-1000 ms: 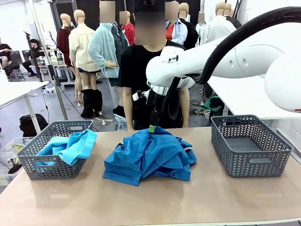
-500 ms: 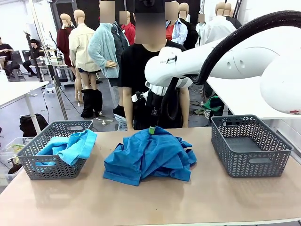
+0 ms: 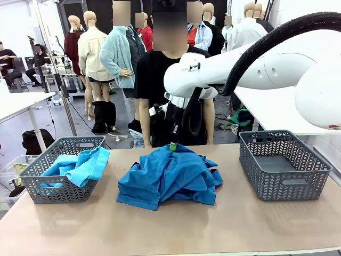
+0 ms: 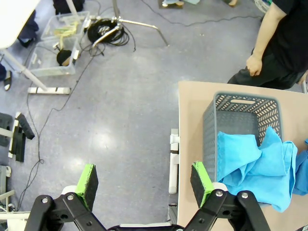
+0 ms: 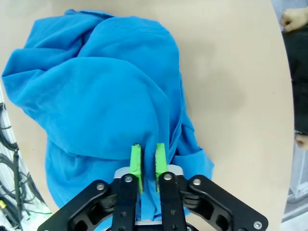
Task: Sort the tops and bottoms.
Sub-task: Lift clothes from the center of the table with your right hand.
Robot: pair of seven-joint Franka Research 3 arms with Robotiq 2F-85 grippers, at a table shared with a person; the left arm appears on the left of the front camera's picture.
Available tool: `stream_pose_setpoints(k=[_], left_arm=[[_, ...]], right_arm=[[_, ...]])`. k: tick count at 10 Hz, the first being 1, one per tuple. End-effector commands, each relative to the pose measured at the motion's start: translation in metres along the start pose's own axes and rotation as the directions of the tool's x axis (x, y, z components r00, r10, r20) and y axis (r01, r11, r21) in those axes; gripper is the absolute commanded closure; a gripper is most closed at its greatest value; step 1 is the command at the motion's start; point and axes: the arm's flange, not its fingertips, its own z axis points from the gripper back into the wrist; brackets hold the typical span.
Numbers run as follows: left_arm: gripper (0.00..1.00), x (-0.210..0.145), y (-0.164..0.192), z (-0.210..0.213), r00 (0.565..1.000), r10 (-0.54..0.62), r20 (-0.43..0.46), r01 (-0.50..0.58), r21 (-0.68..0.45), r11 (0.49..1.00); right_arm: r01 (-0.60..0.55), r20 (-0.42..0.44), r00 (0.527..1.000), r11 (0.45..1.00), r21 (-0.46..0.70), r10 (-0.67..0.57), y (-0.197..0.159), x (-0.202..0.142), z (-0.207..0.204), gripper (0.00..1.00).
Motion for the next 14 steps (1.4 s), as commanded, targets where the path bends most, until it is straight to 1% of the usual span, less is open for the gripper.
stream_pose_setpoints(k=[1,3,4,6,7,8,10,11,13,14], left_arm=[[0.0,-0.002,0.002,0.001,1.0,-0.013,-0.005,0.013,0.011,1.0],[0.0,-0.002,0.002,0.001,1.0,-0.013,-0.005,0.013,0.011,1.0],[0.0,-0.002,0.002,0.001,1.0,-0.013,-0.005,0.013,0.011,1.0],[0.0,-0.002,0.002,0.001,1.0,-0.013,-0.005,0.013,0.011,1.0],[0.0,-0.002,0.002,0.001,1.0,-0.013,-0.005,0.013,0.011,1.0],[0.0,-0.002,0.002,0.001,1.0,-0.013,-0.005,0.013,0.011,1.0],[0.0,-0.002,0.002,0.001,1.0,-0.013,-0.005,0.013,0.011,1.0],[0.0,-0.002,0.002,0.001,1.0,-0.013,-0.005,0.013,0.011,1.0],[0.0,-0.002,0.002,0.001,1.0,-0.013,-0.005,0.013,0.011,1.0],[0.0,-0.002,0.002,0.001,1.0,-0.013,-0.005,0.013,0.011,1.0]], right_arm=[[-0.03,-0.017,0.999,0.999,-0.01,0.03,-0.001,-0.001,0.005,1.0],[-0.038,-0.03,0.999,0.999,-0.033,0.037,0.005,-0.001,0.014,1.0],[-0.052,-0.024,0.998,0.997,-0.062,0.051,0.014,-0.003,0.025,1.0],[-0.066,-0.03,0.998,0.98,-0.186,0.061,0.037,-0.003,0.067,1.0],[-0.077,-0.017,0.997,0.964,-0.253,0.075,0.052,0.0,0.093,1.0],[-0.089,0.031,0.994,0.948,-0.305,0.103,0.067,0.0,0.122,1.0],[-0.117,0.071,0.984,0.893,-0.435,0.164,0.105,0.007,0.184,1.0],[-0.121,0.063,0.983,0.862,-0.492,0.174,0.126,0.013,0.212,1.0],[-0.105,0.085,0.978,0.807,-0.581,0.188,0.173,0.018,0.265,1.0],[-0.088,0.121,0.971,0.777,-0.623,0.207,0.198,0.022,0.295,1.0]])
